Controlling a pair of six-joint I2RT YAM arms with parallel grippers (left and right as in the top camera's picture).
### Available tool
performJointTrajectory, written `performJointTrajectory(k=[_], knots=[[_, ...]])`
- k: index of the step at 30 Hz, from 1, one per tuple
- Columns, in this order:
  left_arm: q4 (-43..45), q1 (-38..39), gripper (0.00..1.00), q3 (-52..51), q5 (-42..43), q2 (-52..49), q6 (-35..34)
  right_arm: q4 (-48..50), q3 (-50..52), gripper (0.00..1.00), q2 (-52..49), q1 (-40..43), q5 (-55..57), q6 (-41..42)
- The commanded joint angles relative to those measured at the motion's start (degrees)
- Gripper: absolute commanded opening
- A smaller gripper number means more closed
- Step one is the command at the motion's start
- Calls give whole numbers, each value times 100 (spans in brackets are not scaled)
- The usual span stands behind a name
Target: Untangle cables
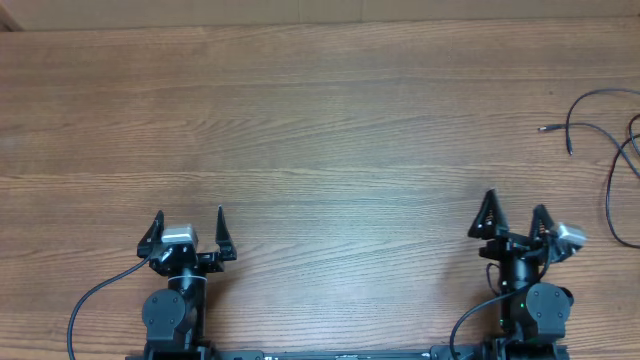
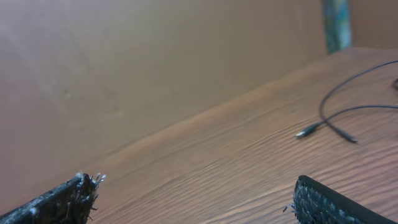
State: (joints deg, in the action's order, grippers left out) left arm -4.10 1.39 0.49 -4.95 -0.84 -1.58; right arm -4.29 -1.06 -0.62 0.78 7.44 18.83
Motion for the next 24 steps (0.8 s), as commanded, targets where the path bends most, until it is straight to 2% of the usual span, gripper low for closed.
performJointTrajectory(k=[1,24], knots=[[9,-28,100,-22,-31,59,-76,7,63,100,46,-173,-63,-173],[7,-28,100,-22,-28,59,-74,11,61,100,46,-103,-42,-278]])
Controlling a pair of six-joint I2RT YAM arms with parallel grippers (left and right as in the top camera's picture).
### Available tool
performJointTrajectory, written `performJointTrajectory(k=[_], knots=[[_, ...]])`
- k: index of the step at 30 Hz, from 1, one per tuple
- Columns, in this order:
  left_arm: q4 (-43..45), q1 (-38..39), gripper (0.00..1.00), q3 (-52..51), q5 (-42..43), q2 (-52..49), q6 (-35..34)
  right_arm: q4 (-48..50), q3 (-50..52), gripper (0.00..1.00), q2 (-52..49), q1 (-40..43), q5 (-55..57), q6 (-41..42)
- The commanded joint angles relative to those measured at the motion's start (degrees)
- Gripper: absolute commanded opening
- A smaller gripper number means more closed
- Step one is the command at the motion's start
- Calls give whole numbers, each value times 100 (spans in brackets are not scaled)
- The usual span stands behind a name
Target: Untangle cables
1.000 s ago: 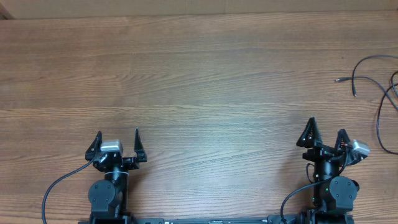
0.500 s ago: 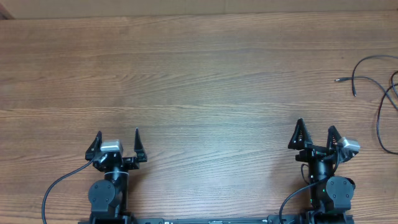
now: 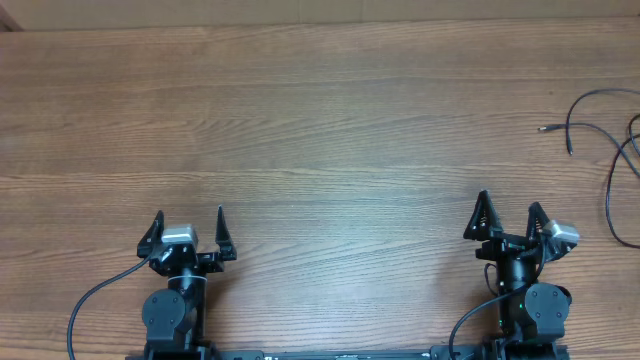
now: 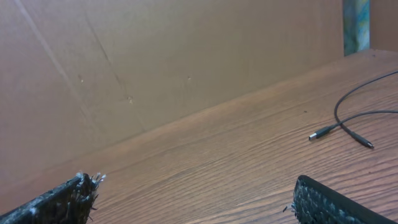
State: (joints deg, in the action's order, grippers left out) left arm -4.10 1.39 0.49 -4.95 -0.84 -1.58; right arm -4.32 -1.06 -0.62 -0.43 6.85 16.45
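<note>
Thin black cables (image 3: 606,150) lie tangled at the table's far right edge, partly cut off by the overhead frame. Two of their plug ends (image 4: 322,132) show in the right wrist view, ahead and to the right of the fingers. My right gripper (image 3: 511,211) stands open near the front right of the table, well short of the cables, with nothing between its fingers. My left gripper (image 3: 189,219) is open near the front left, far from the cables.
The wooden table (image 3: 300,130) stretches bare across the middle. A brown wall (image 4: 155,68) backs its far edge in the right wrist view. Both arm bases sit at the front edge.
My right gripper has turned slightly leftward and shifted a little; the cable ends sit lower and further right in its wrist view. The left arm has not moved. The cables lie as before.
</note>
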Motion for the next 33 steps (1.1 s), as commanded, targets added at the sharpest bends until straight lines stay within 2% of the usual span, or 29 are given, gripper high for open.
performJointTrajectory(k=[1,14,20,33], knots=[[7,-28,100,-22,-31,59,-76,13,61,100,46,17,17,-39],[7,-28,100,-22,-31,59,-76,13,61,100,46,17,42,-46],[9,-28,100,-22,-28,59,-76,-13,61,100,46,15,-317,-1010],[9,-28,100,-22,-28,59,-76,-39,61,100,46,17,-592,-1054]])
